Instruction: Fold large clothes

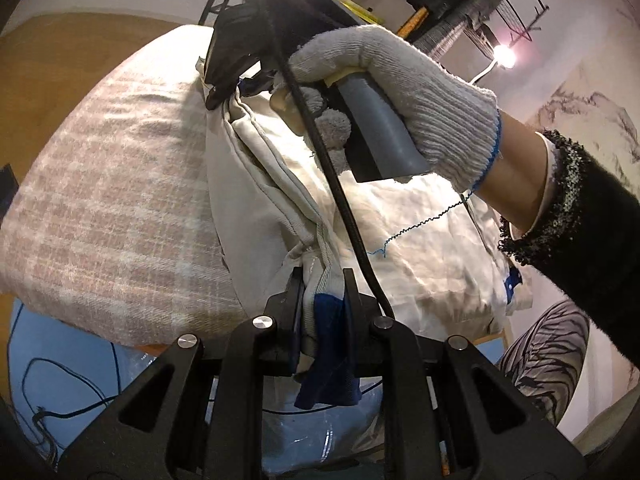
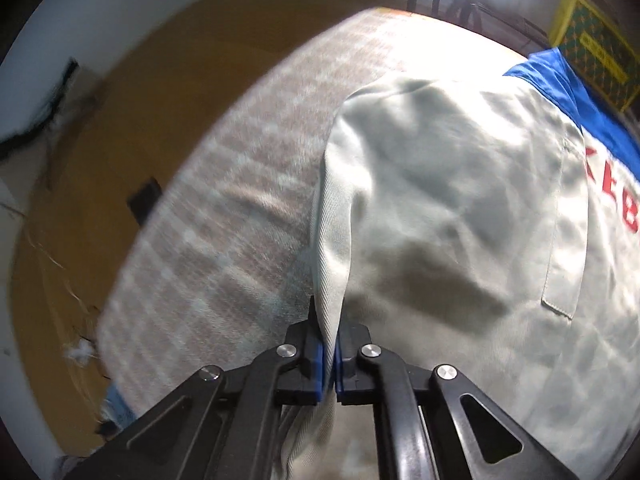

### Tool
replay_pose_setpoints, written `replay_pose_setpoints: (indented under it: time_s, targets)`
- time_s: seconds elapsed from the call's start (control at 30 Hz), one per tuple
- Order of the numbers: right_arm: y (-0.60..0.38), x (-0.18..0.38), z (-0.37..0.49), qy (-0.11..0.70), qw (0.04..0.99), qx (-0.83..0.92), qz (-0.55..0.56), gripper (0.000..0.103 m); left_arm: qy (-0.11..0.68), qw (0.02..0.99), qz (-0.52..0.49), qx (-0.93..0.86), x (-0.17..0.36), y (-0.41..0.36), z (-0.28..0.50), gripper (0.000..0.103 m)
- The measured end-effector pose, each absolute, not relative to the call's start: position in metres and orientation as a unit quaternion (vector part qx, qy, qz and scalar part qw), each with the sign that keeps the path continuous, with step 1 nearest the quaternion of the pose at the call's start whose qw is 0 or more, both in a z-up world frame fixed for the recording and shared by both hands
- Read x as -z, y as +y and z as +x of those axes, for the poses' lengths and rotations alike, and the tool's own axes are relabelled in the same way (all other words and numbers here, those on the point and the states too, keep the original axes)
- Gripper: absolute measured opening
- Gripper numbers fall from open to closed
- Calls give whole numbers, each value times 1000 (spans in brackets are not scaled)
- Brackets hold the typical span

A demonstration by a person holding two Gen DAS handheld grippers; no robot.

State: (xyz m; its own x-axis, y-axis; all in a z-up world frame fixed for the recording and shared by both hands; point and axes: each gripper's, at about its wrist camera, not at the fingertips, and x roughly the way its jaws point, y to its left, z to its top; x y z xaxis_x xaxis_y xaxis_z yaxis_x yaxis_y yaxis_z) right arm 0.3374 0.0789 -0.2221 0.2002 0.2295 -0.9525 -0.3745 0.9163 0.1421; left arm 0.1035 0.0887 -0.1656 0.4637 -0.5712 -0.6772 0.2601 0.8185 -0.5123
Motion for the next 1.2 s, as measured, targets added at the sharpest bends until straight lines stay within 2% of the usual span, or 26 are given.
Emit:
replay_pose_setpoints:
  time_s: [0.33, 0.53, 0.77, 0.97, 1.1, 1.13, 1.2]
  targets:
    - [-34, 178, 326, 538, 796, -250, 118, 1, 437, 851, -96, 274, 142, 42, 90, 14]
    - [-108, 171, 306, 478, 808, -269, 218, 1, 438, 850, -42, 289, 132, 10, 85, 14]
    - [-182, 209, 283, 461, 791, -225, 334, 1, 451, 838, 16, 308, 138, -35, 79, 14]
    - [-218, 235, 260, 458, 776, -188, 391, 1, 457, 827, 78, 318, 147, -64, 71, 14]
    - [-219, 248, 262, 488, 767, -174, 378, 1, 463, 822, 89, 320, 153, -71, 73, 14]
    - [-216, 244, 265, 492, 773, -177, 359, 6, 464, 821, 89, 320, 153, -71, 73, 14]
    - [-210, 227, 271, 502, 794, -168, 300, 22, 464, 821, 88, 321, 154, -71, 72, 14]
